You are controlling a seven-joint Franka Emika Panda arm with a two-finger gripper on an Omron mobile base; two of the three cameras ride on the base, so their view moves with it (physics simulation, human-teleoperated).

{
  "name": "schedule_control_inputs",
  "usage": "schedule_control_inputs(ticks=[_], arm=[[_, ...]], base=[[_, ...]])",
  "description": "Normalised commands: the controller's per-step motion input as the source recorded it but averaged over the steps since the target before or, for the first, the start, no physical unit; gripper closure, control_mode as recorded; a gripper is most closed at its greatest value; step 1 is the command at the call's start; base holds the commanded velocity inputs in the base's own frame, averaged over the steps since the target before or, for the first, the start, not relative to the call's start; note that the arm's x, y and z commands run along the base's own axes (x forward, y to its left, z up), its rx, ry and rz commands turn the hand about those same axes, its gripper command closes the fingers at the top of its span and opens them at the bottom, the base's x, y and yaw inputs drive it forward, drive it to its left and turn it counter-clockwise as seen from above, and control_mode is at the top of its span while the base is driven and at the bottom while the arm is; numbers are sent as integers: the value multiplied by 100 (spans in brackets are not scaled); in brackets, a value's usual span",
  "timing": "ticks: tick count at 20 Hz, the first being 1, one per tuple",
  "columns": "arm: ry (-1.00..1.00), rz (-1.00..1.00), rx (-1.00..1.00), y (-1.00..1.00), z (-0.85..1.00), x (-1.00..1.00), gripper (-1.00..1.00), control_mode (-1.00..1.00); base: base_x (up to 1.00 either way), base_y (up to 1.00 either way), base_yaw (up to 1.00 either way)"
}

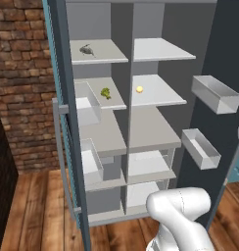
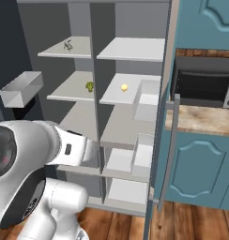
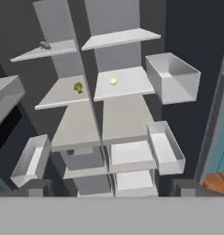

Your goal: There's a fish in the fridge that needs to be moved to the freezer for freezing. Pick up the fish from the fridge, place it on any shelf in the freezer, and close the fridge and freezer doors when done.

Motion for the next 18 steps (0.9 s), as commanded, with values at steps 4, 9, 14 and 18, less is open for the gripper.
schedule_control_inputs(ticks=[4, 9, 14, 18], arm=[[-40, 9, 14, -100, -13, 13, -100, -100], [-33, 17, 14, -84, -33, 54, -100, -100], [-27, 22, 11, -65, -34, 71, -100, -100], [-11, 13, 10, -100, -36, 53, -100, -100]], base=[[0, 0, 0], [0, 0, 0], [0, 0, 0], [0, 0, 0]])
